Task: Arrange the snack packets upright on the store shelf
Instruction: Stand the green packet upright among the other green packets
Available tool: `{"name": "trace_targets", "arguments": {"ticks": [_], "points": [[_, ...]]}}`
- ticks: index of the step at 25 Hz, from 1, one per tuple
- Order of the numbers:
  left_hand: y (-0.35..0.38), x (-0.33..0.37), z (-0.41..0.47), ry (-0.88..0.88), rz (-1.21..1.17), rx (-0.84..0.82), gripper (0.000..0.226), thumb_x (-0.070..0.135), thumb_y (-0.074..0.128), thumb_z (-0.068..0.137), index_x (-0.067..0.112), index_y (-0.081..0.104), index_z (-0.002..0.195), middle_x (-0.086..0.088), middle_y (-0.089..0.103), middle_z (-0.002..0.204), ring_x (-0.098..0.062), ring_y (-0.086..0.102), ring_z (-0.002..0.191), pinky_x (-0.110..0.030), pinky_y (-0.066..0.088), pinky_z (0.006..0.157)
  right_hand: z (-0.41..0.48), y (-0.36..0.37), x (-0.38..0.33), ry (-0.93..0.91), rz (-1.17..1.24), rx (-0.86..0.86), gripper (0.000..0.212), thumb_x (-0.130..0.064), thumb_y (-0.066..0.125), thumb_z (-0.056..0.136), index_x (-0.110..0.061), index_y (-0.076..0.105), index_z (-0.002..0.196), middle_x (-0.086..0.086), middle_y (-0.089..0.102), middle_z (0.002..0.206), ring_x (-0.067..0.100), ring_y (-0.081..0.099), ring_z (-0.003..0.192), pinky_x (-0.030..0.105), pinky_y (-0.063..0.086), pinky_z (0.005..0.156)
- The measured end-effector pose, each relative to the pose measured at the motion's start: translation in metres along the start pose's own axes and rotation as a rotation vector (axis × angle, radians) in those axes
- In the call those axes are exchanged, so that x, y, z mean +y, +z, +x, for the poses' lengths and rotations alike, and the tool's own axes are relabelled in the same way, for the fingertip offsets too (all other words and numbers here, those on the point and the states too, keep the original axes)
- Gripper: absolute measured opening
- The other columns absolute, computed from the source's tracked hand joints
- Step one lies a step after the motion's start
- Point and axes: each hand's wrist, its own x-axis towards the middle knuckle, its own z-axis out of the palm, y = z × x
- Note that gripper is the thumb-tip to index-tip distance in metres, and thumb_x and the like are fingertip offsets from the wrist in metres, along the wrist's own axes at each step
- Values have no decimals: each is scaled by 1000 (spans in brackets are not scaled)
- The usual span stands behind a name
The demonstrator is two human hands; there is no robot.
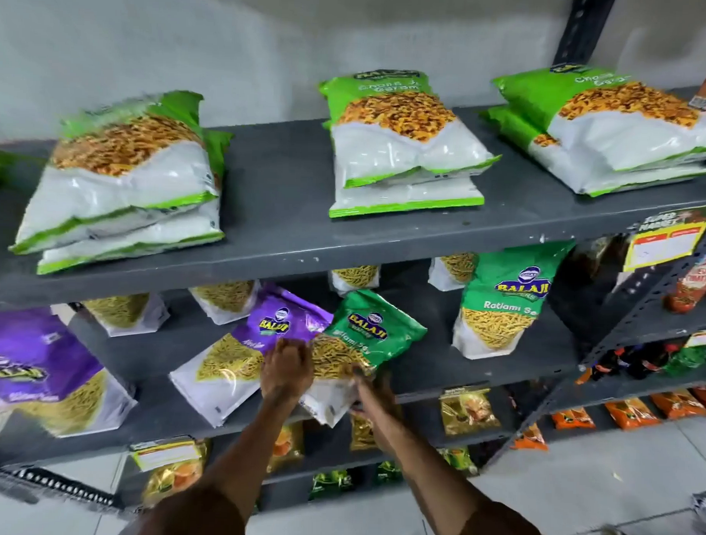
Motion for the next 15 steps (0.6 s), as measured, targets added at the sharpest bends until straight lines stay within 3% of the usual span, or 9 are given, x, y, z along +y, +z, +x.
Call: {"name": "trace_targets", "arguments": {"ticks": [3, 4, 6, 8, 9, 10, 12, 14, 15], "points": [[4, -3, 6, -23, -87, -111, 45, 41, 36, 95, 13, 70, 105, -17, 66, 117, -36, 59, 115, -46, 41, 103, -8, 10, 3, -155, 162, -301, 44, -43, 71, 76, -18, 55, 108, 2, 64, 80, 20, 56, 66, 28, 57, 64], [5, -6, 6, -25, -154, -169, 45, 42, 37, 93, 13, 70, 103, -16, 70, 111, -35, 62, 112, -45, 43, 102, -10, 9, 7, -186, 115, -200, 34, -37, 73, 75, -26, 55, 102, -4, 61, 78, 17, 54, 65, 26, 54, 59], [4, -16, -5, -57, -325, -246, 33, 40, 48, 88, 17, 70, 90, -13, 76, 97, -31, 69, 98, -42, 51, 92, -15, 4, 16, -227, 17, 123, 41, -26, 74, 77, -26, 53, 113, -13, 52, 76, 9, 50, 64, 26, 46, 53], [-3, -22, -35, -93, -513, -251, 19, 35, 58, 85, 18, 67, 82, -6, 72, 85, -26, 68, 85, -39, 53, 81, -44, -3, 16, -267, 20, 186, 49, -23, 66, 89, -26, 45, 133, -9, 57, 75, 5, 55, 59, 18, 45, 47], [-6, -25, -53, -87, -595, -240, 20, 34, 63, 84, 15, 69, 87, -3, 71, 83, -24, 67, 83, -39, 52, 79, -58, -7, 14, -307, 39, 186, 48, -21, 63, 92, -27, 44, 136, -2, 66, 85, 10, 62, 69, 16, 48, 53], [-11, -27, -72, -61, -661, -232, 22, 33, 66, 82, 13, 71, 90, 0, 72, 80, -25, 68, 80, -40, 54, 75, -74, -13, 14, -346, 62, 180, 49, -18, 60, 94, -24, 44, 139, 2, 68, 107, 14, 65, 90, 17, 50, 68], [-21, -29, -105, -2, -766, -225, 16, 32, 68, 86, 17, 72, 89, 2, 76, 76, -27, 72, 76, -39, 57, 67, -106, -22, 9, -392, 87, 153, 52, -15, 58, 95, -23, 41, 144, -5, 55, 135, 13, 53, 121, 23, 42, 92], [-35, -30, -130, 14, -825, -167, 9, 27, 69, 86, 25, 70, 95, 9, 78, 81, -18, 75, 80, -36, 61, 66, -130, -30, 11, -424, 103, 80, 53, -24, 61, 93, -31, 42, 142, -14, 54, 139, 5, 56, 115, 18, 45, 83], [-43, -31, -139, 14, -848, -141, 18, 23, 72, 84, 27, 69, 100, 15, 78, 82, -11, 75, 81, -33, 62, 67, -145, -33, 11, -436, 107, 47, 55, -34, 64, 90, -37, 43, 141, -16, 55, 140, 1, 59, 105, 13, 46, 77]]}}
